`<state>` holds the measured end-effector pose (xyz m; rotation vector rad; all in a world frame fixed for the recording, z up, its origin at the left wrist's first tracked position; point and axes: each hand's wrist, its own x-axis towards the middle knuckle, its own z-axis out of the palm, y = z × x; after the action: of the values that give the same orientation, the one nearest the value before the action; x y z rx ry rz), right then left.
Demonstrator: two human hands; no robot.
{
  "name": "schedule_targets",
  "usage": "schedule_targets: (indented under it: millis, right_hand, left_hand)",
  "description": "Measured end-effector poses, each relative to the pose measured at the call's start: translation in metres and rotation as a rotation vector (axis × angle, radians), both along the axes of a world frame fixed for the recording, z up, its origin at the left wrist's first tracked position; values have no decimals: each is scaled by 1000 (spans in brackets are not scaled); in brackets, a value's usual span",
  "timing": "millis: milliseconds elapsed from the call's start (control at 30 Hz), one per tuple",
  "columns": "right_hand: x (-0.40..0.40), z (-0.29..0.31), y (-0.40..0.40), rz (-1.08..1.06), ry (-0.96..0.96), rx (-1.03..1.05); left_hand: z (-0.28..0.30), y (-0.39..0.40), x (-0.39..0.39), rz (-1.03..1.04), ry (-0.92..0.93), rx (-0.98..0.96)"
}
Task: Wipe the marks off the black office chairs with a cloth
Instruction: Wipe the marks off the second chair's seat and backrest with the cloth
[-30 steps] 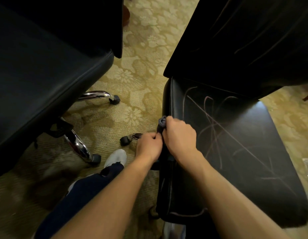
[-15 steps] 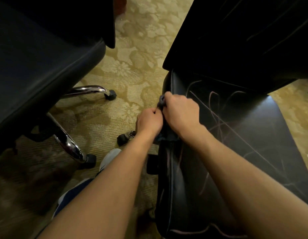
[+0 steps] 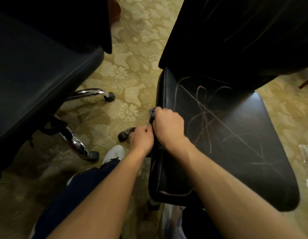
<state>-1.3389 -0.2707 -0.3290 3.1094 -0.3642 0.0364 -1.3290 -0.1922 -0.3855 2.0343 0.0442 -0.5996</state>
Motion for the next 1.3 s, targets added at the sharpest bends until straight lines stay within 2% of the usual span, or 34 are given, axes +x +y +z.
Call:
schedule_targets:
  millis: [133,267,533,600,767,967,1167,1300]
  right_hand:
    - [-46,-5,24,56,77,-15]
    - [-57,-2,20,86,127,-48]
    - [-23,-6,10,89,110,-47]
    - [-12,-4,5,89,85,-69]
    - [-1,3,-6,18,64,-17]
    - [-39,-3,10,-68,8,92]
    - [-111,-2,36,-79,45,100]
    - [-135,-5,39,-128,25,102]
  left_hand:
    - [-8,21,-48,-41,112,34]
    - [-7,17,-62,28,191,15]
    - [-15,-4,-32,250,314,-211]
    - [-13,-10,-20,271,298,-234]
    - [-11,-19,10,174,186,-143]
    - [7,6,-29,-20,3,27]
    - [1,36,-105,-36,136,38]
    - [-9,32,-125,135,326,-176]
